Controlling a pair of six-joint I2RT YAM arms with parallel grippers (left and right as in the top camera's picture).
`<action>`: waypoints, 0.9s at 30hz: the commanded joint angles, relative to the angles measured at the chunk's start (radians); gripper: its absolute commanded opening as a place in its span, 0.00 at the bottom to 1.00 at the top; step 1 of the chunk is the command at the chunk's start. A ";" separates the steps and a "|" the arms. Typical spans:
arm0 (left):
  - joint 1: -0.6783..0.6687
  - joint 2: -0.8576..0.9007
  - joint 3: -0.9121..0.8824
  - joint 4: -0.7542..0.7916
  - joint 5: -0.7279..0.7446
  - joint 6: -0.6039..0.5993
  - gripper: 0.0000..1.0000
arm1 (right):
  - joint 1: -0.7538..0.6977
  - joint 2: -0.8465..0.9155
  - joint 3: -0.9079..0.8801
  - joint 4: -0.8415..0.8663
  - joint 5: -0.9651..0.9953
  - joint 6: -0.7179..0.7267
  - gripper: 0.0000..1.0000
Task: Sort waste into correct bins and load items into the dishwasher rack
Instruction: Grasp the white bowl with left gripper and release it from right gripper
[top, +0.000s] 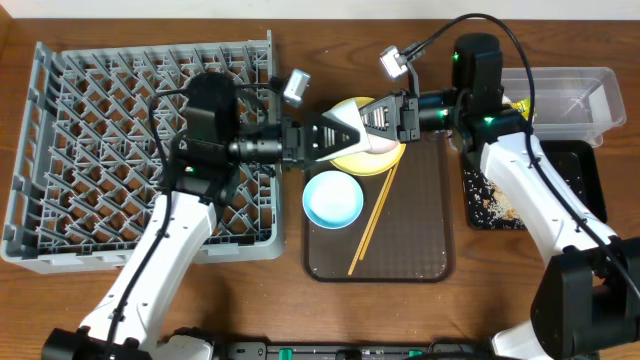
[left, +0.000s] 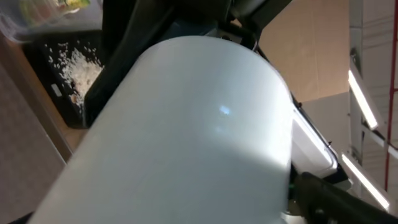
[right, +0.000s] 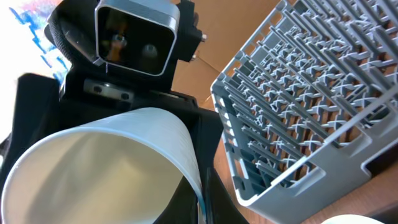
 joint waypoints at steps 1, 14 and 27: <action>-0.007 -0.006 0.019 0.010 -0.005 -0.023 0.86 | 0.011 0.010 0.007 0.003 0.024 0.027 0.01; -0.007 -0.006 0.019 0.008 -0.090 0.119 0.81 | 0.010 0.010 0.007 0.000 0.026 0.027 0.01; -0.006 -0.006 0.019 -0.107 -0.219 0.296 0.83 | 0.010 0.010 0.007 -0.002 0.018 0.026 0.01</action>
